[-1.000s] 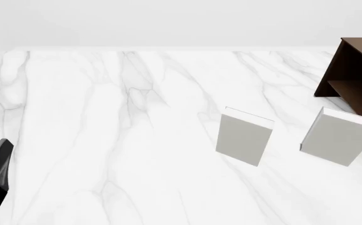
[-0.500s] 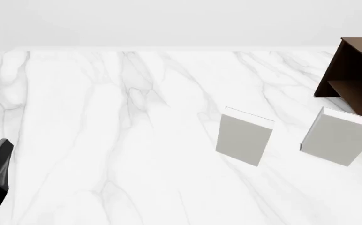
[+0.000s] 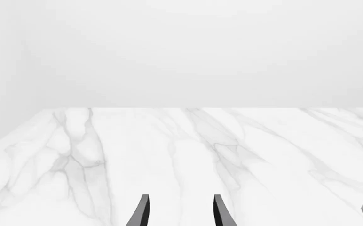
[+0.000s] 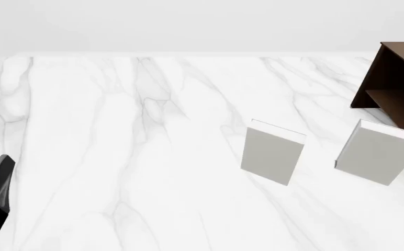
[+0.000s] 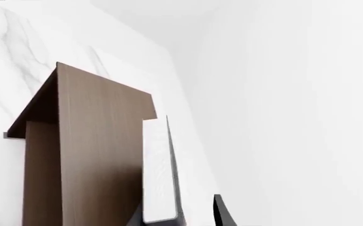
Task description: Pick up the book on the left and place it on top of the shelf.
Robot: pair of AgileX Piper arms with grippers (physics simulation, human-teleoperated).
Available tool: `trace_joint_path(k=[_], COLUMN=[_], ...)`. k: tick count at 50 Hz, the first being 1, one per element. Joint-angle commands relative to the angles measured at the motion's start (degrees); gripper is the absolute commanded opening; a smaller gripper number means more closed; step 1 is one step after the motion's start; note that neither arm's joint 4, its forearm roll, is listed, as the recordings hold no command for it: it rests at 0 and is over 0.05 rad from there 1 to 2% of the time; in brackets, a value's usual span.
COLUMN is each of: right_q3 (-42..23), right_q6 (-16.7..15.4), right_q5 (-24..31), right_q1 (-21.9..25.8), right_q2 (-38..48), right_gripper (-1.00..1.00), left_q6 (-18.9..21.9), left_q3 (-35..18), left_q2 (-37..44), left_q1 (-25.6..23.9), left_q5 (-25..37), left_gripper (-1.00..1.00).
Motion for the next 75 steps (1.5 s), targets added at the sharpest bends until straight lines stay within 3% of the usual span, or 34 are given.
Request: trace_joint_path(k=[1,23,26,43,49,58,64,70,72,75], right_q3=[0.2,4.9,7.3,12.9,16.5,16.9,18.5,18.8,19.3,19.3], right_q6=[0.7,3.8,3.1,7.6,9.6,11.0,11.5,16.5,16.1,18.6], right_q5=[0.1,2.7,1.4,0.3,-3.1,-4.2,-5.5,-4.2,-4.1,-3.8], right_q1=[0.2,2.6,3.5,4.6,5.7,7.1,7.6,10.1,10.1,10.8], right_q2=[-0.2,-9.5,-10.9,-16.6,-16.5,-16.8,-21.4,-28.8,-29.1,-31.3], right_gripper=[1.0,1.0,1.0,1.0,1.0,1.0,1.0,1.0,1.0,1.0], left_q6=[0.0,0.0,0.0,0.0,0.0,0.0,0.0,0.0,0.0,0.0], left_q3=[0.0,0.0,0.0,0.0,0.0,0.0,0.0,0.0,0.0,0.0], left_q2=[0.0,0.0,0.0,0.0,0.0,0.0,0.0,0.0,0.0,0.0], left_q1=[0.0,0.0,0.0,0.0,0.0,0.0,0.0,0.0,0.0,0.0], left_q5=[0.0,0.0,0.0,0.0,0.0,0.0,0.0,0.0,0.0,0.0], left_gripper=[1.0,1.0,1.0,1.0,1.0,1.0,1.0,1.0,1.0,1.0])
